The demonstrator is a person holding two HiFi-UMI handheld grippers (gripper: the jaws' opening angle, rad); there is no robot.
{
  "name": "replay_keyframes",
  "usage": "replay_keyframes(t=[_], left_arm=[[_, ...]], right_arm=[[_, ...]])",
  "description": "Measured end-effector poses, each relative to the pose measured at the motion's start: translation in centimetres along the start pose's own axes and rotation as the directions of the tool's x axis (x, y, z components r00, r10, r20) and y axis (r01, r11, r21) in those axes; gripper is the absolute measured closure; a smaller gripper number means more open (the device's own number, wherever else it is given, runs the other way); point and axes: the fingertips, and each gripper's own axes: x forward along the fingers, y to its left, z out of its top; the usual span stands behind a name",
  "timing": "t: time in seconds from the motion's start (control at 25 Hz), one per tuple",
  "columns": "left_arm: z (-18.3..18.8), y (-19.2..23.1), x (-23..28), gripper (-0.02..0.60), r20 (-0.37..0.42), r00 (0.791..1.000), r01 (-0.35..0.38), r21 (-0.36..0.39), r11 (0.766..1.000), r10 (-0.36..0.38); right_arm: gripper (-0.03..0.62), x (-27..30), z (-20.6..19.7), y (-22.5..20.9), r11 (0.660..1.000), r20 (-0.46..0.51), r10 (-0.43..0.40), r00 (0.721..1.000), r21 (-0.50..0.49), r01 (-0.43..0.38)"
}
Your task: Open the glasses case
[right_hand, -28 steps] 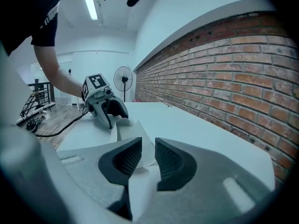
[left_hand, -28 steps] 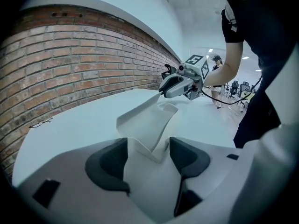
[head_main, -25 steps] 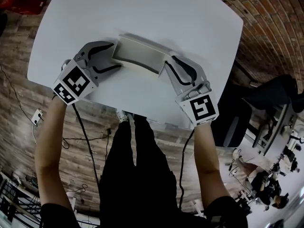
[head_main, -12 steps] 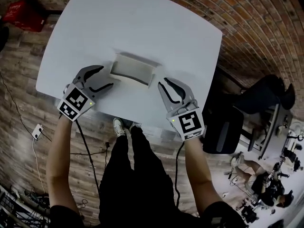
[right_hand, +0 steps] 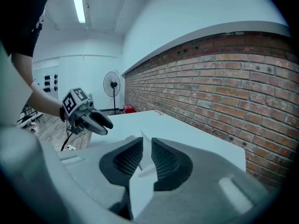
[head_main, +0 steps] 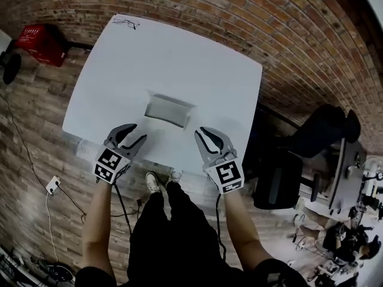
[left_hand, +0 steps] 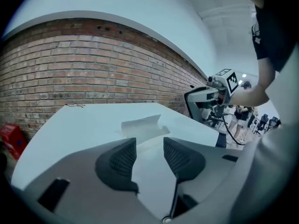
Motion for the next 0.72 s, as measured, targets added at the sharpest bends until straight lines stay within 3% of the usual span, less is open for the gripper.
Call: replay_keyframes(t=[0.2,0.36,0.56,0.72], left_arm=[[1.3,-0.4,-1.8,0.482,0.054,0.997,-0.056,-0.056,0.997,0.059],[3.2,-0.2,-2.8,0.532,0.103,0.988,-0.11,-0.085,0.99,0.118],[6.1,-1.1,-5.3,0.565,0.179,0.962,-0.188,-0.123,0.974,0.208],[9.1,-0.3,-7.4,0.569,0.252,0.925,-0.264,-0.108,0.958,0.283]], right_arm=[[0.542,-1.6,1.8,0.2,1.0,0.023,-0.024,0.999,0.0,0.024],[0.588,-2.5,3.9,-0.4,0.999,0.065,-0.053,0.996,0.005,0.053],[0.588,-4.6,6.1,0.2,0.999,0.113,-0.04,0.993,0.021,0.038],[0.588,-5.0,8.5,0.3,1.0,0.182,-0.007,0.983,0.026,0.003]])
